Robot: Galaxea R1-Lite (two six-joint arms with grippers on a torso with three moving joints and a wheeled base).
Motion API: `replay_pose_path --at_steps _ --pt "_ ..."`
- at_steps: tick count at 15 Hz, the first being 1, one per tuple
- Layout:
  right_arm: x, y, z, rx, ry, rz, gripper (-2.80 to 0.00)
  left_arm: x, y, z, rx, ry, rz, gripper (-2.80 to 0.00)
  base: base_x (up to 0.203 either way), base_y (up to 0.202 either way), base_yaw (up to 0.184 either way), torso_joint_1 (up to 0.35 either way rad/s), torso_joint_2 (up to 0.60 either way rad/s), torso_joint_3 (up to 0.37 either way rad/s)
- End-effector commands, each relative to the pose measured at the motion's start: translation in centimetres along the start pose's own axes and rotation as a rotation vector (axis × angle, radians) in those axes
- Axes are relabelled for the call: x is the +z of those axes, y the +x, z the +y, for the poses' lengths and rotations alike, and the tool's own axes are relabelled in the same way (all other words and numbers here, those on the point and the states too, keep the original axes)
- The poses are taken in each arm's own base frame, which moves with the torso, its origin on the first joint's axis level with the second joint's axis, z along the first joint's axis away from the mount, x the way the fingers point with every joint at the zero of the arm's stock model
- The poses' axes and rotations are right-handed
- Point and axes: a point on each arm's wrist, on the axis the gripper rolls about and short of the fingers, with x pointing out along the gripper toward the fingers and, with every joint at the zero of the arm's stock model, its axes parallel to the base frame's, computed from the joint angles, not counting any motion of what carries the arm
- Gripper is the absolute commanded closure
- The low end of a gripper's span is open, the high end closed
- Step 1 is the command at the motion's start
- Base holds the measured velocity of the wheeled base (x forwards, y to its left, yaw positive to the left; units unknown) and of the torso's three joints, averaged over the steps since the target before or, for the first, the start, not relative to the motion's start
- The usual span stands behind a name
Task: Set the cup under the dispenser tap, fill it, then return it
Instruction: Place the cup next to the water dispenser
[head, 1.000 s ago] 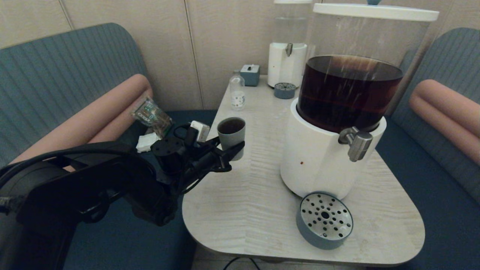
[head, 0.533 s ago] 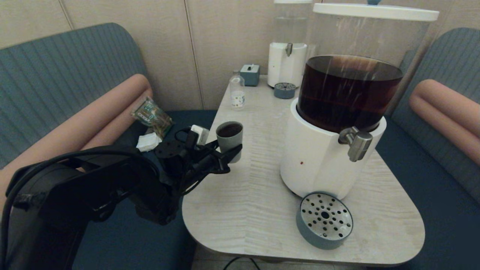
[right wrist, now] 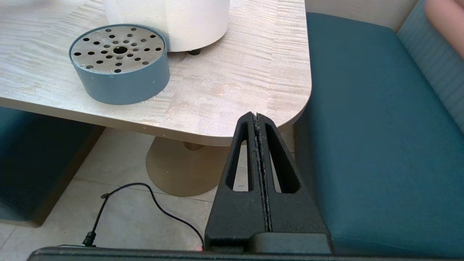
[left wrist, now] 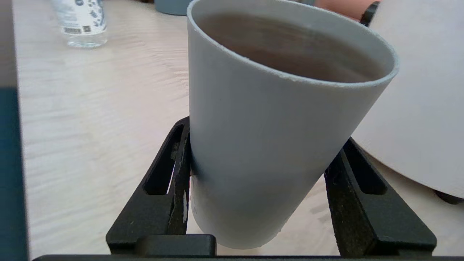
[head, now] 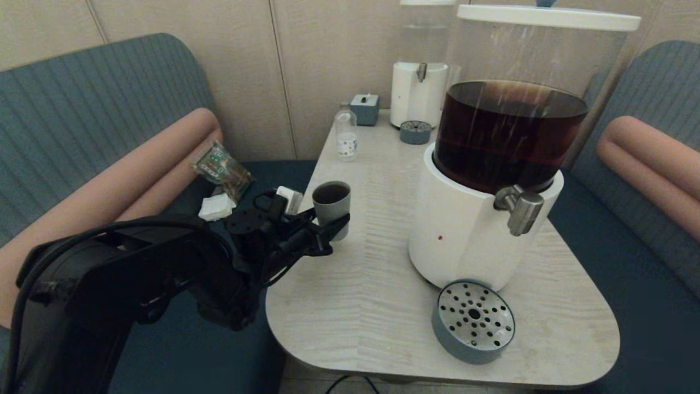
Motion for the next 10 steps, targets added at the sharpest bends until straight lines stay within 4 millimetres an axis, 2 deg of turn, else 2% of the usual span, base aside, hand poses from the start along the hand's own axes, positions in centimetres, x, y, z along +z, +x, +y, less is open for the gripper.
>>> replay_pose_path --at_steps 1,10 --pt "0.0 0.0 0.0 0.001 -0.001 0.0 0.0 -0.3 -0.1 0.1 0.001 -0.001 0.0 0.0 0.0 0.0 0.0 0.0 0.0 0.0" --pt "0.0 0.0 0.0 0.001 -0.001 0.0 0.0 -2.2 0.2 0.7 0.01 -0.026 0.025 0.0 0.0 0.0 0.0 0.0 0.0 0.0"
